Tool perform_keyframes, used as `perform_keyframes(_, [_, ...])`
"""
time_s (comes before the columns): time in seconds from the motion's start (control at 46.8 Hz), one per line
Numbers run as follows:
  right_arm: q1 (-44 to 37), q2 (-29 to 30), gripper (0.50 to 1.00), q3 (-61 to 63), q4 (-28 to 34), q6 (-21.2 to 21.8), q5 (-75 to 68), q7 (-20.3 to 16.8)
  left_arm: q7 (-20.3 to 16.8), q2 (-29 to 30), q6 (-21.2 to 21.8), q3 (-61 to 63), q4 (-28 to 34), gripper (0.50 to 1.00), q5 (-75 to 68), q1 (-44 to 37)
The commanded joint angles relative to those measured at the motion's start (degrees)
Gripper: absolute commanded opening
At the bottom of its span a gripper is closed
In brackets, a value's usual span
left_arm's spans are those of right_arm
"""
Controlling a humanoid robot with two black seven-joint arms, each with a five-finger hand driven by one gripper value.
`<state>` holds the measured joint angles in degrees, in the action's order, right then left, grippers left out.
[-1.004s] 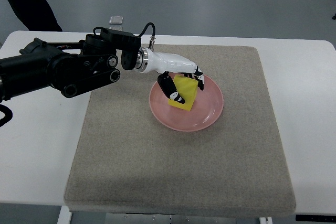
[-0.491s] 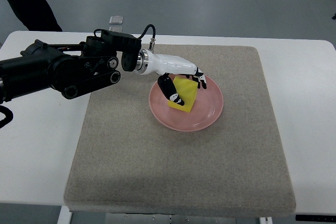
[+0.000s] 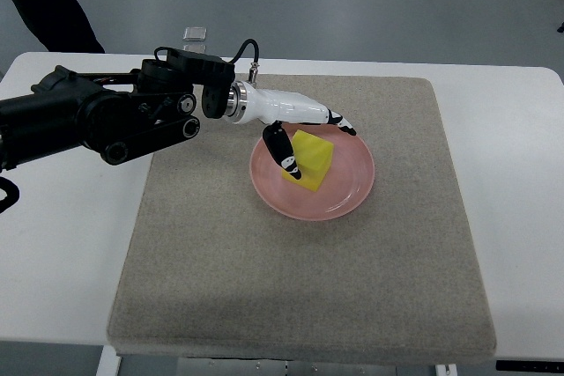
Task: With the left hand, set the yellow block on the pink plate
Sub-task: 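Open the left hand fingers to release the cube onto the plate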
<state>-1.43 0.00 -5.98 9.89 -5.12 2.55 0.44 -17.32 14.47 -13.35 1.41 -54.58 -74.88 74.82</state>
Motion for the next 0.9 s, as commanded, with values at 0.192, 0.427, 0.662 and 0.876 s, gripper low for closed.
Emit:
perform_keyframes(0.192, [-0.06,0.0,0.924,0.0,-0.05,-0.06,0.0,0.0,0.01,0.38,-0.01,-1.67,0.0,0.99,1.05,1.2])
perform_keyframes(0.427, [0.03,0.0,0.924,0.0,-0.05,0.03,0.0,0.0,0.01,1.35,-0.71,-6.25,0.09,0.992,0.96,1.82])
perform_keyframes(0.662, [0.03,0.0,0.924,0.0,0.04,0.03,0.0,0.0,0.01,1.53,-0.71,-6.25,3.77,0.992,1.14,1.73])
perform_keyframes(0.876, [0.03,0.0,0.924,0.0,0.04,0.03,0.0,0.0,0.01,1.26,0.6,-6.42,10.8,0.992,1.84,1.03])
